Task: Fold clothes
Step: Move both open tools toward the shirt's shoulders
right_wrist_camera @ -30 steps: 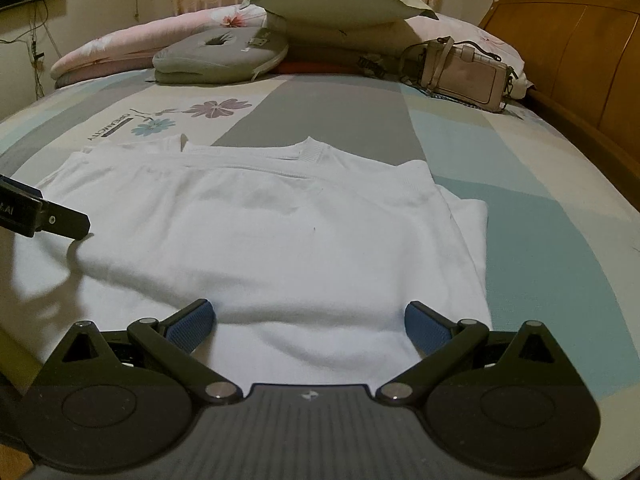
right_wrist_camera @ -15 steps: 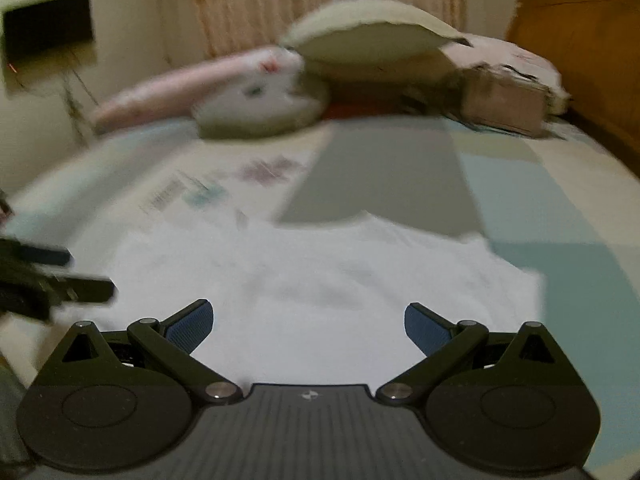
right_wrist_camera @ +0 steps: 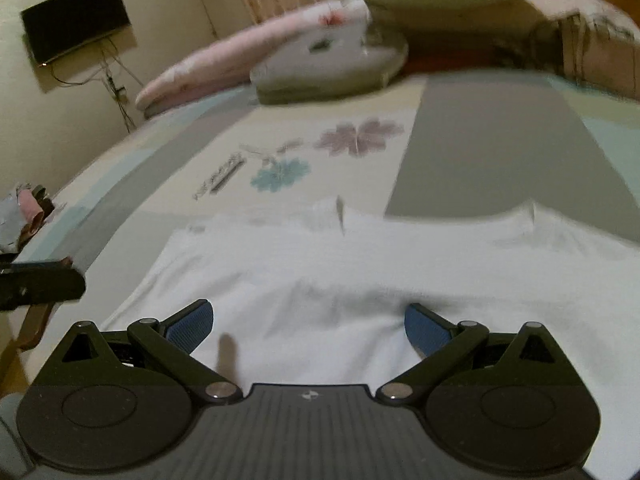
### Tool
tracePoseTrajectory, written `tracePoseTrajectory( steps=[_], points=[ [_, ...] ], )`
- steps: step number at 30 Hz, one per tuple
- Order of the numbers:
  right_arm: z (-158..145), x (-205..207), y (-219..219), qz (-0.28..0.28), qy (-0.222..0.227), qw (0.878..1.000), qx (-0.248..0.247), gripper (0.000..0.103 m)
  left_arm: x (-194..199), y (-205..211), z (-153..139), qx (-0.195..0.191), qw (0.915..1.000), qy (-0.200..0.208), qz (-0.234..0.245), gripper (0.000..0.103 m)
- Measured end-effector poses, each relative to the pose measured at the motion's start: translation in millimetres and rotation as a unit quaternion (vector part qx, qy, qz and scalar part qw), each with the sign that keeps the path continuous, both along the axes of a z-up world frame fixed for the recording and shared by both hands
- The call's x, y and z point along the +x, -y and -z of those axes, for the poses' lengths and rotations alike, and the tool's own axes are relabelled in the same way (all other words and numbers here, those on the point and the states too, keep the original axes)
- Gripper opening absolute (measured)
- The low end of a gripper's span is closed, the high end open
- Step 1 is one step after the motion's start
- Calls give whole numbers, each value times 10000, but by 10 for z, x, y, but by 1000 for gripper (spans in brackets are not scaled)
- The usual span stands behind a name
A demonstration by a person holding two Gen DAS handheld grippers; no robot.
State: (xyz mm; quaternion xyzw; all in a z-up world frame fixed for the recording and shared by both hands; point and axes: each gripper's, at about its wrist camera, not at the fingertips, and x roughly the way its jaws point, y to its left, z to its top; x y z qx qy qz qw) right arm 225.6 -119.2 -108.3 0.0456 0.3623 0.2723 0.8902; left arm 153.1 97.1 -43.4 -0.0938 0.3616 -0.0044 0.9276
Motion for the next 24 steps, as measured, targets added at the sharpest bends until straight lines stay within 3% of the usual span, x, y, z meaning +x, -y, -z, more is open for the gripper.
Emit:
tracePoseTrajectory(
  steps=[5, 9, 13, 18, 24],
  points=[
    [-129, -13, 42, 47, -172, 9998, -21, 103, -15, 18, -13, -118, 9999, 45, 47, 101],
    [-218, -350, 126, -123, -162, 9997, 133, 103, -42, 55, -40, -227, 9997, 23, 77, 101],
    [-60, -677, 182, -91, -549, 9980, 303, 103, -97, 149, -105, -317, 9993, 19, 176, 101],
    [-85, -1042, 263, -59, -347, 9991, 256, 103, -210, 291, -225, -273, 9992, 41, 291, 101],
    [-305, -1211, 480, 294, -260, 9971, 656, 103, -431, 388, -455, -335, 9984, 238, 390, 101]
  ],
)
